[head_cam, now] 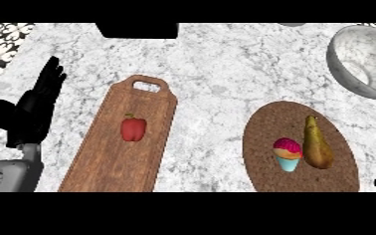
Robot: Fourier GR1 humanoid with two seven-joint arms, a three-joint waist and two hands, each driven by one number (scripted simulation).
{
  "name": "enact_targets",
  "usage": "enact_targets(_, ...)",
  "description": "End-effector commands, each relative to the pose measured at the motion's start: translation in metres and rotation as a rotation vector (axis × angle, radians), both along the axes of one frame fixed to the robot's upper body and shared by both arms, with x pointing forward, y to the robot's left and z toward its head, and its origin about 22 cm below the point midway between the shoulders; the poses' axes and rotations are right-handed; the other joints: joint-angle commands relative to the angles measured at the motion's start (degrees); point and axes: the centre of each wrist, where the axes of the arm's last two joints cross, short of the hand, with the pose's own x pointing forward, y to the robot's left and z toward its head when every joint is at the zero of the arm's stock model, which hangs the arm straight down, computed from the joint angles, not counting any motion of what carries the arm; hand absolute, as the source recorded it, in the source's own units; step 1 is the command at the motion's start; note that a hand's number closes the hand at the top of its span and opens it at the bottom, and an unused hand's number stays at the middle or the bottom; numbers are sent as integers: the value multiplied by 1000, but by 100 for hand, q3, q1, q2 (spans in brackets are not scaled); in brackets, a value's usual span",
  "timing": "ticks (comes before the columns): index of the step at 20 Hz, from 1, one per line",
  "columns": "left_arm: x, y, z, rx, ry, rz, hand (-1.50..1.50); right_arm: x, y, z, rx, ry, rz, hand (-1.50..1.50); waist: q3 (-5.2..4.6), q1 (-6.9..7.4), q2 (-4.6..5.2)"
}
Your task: Pick the pear from the placemat and place it in the bowl
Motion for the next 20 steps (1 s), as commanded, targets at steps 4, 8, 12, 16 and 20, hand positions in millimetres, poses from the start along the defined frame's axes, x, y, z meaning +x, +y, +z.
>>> enact_targets(4,11,-5,15,0,-6,-15,0,36,10,3,-37,283,-22,-150,3,128,24)
enact_targets(8,9,9,6,4,-11,-15,0,63,7,-24,-24,388,10,-150,8,96,22)
enact_targets(12,8,2,-8,15,9,-6,0,72,12,-31,-53,532,5,-150,7,21,9)
enact_targets(16,13,-12,-13,3,5,7,0,83,17,-45,-39,613,-1,-150,8,-34,1)
enact_targets(20,8,4,10,10,-1,22,0,76,11,-75,-133,618,0,-150,14,-57,-18)
